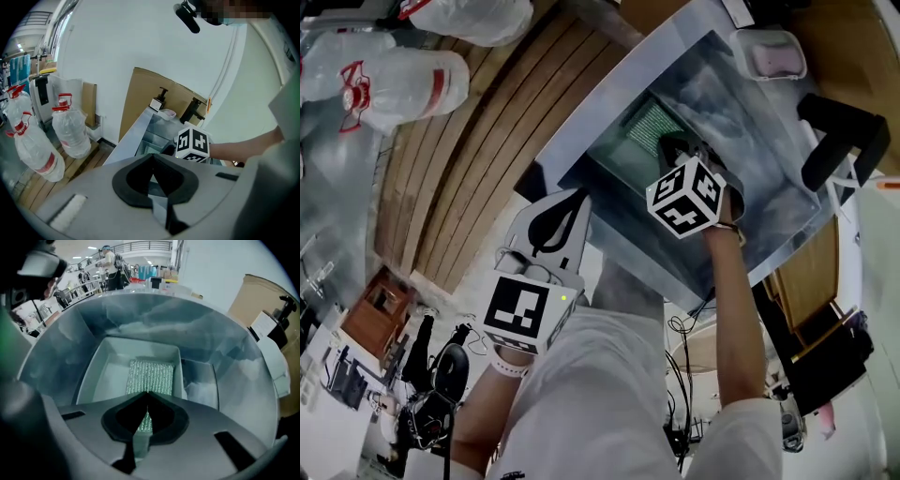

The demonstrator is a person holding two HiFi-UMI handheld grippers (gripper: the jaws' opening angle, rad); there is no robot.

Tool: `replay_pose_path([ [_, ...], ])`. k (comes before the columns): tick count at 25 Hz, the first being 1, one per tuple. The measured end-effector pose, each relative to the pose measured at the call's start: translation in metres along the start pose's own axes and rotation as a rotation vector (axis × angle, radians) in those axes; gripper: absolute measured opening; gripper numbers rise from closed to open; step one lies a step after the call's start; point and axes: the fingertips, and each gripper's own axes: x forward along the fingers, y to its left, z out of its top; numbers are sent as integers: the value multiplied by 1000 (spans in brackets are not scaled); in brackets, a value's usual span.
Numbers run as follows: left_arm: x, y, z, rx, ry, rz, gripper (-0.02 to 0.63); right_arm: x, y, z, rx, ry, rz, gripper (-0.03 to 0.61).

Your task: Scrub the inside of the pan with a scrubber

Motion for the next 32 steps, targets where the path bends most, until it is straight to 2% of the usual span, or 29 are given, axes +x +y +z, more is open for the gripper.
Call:
replay_pose_path([
  [3,0,0,0,0,-10,2,5,-7,3,-31,-19,78,3,9],
  [7,-5,3,-2,-10,-13,9,5,-10,3,-44,12,94,-15,9],
  [10,-9,8,-2,-19,-22,22,5,-2,-3,-15,57,1,-52,8],
  [13,-11,8,-5,-19,-15,24,5,2,-10,23,52,-96,-62,9],
  [15,-11,8,-7,-21,-11,21,5,0,-14,34,50,-118,-53,9],
  [18,-13,13,-8,-30,-15,30,5,0,-10,24,45,-46,-16,8],
  [21,-13,10,-6,-28,-23,24,5,-2,-3,-12,31,88,5,8],
  [23,-13,9,-6,-29,-28,19,5,-7,-1,-31,40,142,8,9],
  [28,-13,5,-9,-32,-31,12,5,-12,1,-45,71,128,-18,8],
  [32,-17,10,-11,-39,-33,27,5,-9,11,-31,77,104,7,8],
])
